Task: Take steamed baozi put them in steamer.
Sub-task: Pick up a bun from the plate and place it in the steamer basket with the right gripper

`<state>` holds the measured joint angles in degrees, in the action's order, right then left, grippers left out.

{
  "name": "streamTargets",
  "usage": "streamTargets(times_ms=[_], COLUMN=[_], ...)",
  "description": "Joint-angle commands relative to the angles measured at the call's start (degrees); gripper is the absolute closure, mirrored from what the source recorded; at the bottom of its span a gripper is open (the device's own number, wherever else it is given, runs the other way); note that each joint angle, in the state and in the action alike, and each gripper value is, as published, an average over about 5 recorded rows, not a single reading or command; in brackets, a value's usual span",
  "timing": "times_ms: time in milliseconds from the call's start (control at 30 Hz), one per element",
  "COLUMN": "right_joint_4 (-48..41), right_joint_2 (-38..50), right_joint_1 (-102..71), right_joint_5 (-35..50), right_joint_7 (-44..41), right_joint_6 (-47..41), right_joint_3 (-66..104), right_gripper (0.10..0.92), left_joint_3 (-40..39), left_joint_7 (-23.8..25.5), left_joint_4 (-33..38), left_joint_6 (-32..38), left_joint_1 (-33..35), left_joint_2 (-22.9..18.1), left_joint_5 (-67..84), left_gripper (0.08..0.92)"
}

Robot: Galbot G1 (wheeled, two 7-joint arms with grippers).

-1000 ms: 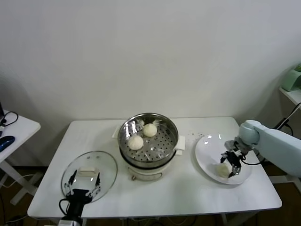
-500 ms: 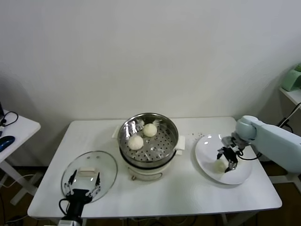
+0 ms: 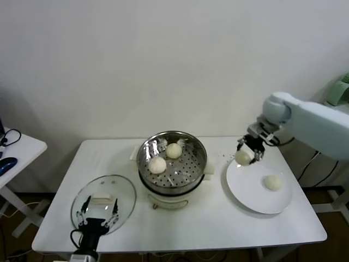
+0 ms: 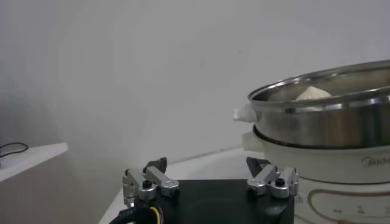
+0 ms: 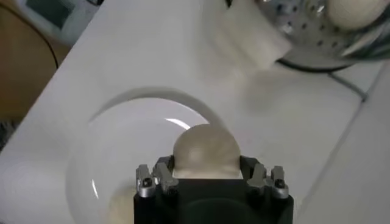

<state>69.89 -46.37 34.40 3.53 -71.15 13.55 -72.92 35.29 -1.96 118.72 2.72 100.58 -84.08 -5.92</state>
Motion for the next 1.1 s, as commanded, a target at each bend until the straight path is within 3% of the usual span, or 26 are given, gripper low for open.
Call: streamTargets(times_ms=[33,333,633,1100], right_joint_4=[8.9,19.1,15.7,10.1], right_joint_2=[-7.2,-14.8,-23.5,-29.7], right_joint_1=[17.6,6.0,-3.9,-9.1], right_joint_5=[-6.7,-20.3,-28.3,-27.3], right_joint_7=[-0.6,0.2,1.0,1.3], right_joint_6=[12.7,14.4,16.6,18.6], right_joint_3=[-4.5,5.9,8.1,6.0], right_gripper=[0.337,0.338,0.338,0.336], left_joint_3=[-0.7,-1.3,-1.7,-2.7], left_joint_7=[-0.3,-0.5,-0.5,-0.5], left_joint_4=[0.3,0.2,0.2,-0.6], left_joint_6=[-0.2,-1.0,-1.8,-2.3], left_joint_1=[0.2,-0.2,-0.9,-1.1], left_joint_2=[-0.1,0.9,2.6,3.1], left_joint_5=[-0.6,-1.4,-1.6,-1.7], left_gripper=[0.177,0.177,0.177,0.177])
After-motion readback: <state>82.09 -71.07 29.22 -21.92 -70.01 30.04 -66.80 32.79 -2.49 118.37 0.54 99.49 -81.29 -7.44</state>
